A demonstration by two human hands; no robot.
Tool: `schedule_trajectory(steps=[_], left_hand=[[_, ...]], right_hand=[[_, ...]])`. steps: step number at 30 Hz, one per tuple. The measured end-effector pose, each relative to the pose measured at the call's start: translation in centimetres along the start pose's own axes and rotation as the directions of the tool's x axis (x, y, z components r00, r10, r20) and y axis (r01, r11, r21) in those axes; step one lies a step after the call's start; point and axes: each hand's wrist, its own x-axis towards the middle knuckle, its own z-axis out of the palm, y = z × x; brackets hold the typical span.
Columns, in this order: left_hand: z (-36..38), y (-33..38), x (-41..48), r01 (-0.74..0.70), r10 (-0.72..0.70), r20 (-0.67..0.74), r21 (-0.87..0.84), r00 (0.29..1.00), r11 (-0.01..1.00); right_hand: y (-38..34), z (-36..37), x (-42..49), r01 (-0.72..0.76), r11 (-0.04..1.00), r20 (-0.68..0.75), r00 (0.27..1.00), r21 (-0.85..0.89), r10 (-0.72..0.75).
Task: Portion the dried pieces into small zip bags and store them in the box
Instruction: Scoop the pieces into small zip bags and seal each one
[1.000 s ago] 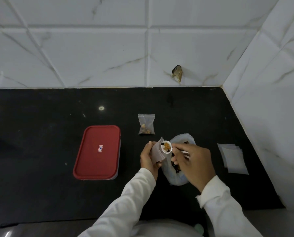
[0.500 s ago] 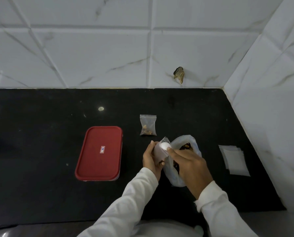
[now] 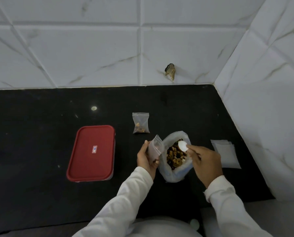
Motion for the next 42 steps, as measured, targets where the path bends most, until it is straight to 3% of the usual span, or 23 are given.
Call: schedule_trajectory(steps=[4,8,17,19,23,29,36,42], left_hand=[[0.0,-0.7,-0.1,0.025,-0.025,-0.031,0.003,0.999,1.000],[-0.2,-1.2,0.0,0.032,-0.032,-0.025,-0.002,0.999,0.999],[0.4,-2.3,0.8,0.012,-0.012,-0.049,0.010,0.999,1.000],[0.3,-2.4,1.1,0.014,-0.014,-0.049,0.009,0.999,1.000],[0.7,-2.6,1.1,0.001,-0.001,-0.042,0.001,0.999,1.000],[0.5,-2.3,1.2,-0.009,0.008,-0.034,-0.045,0.999,0.999],[-0.1,-1.6,1.3,0.000,0.000,-0.043,-0.013,0.999,1.000],[-0.2,-1.4,0.8,-0.014,0.014,-0.036,0.005,0.999,1.000]], right_hand=[[1.0,1.3,-0.1,-0.003,0.988,0.141,0.990,-0.155,0.025],[1.1,2.5,0.4,0.094,0.939,0.274,0.962,-0.331,0.001],[1.5,3.2,0.1,0.024,0.945,0.383,0.917,-0.327,0.109],[1.8,3.2,0.1,-0.046,0.958,0.417,0.893,-0.284,0.166],[1.7,2.7,1.2,-0.259,0.966,0.430,0.869,-0.028,0.245],[1.7,1.8,2.4,-0.573,0.805,0.531,0.735,0.155,0.421],[2.8,-0.1,1.3,-0.571,0.784,0.456,0.781,0.244,0.427],[0.9,-2.2,0.8,-0.576,0.704,0.423,0.808,0.416,0.411]])
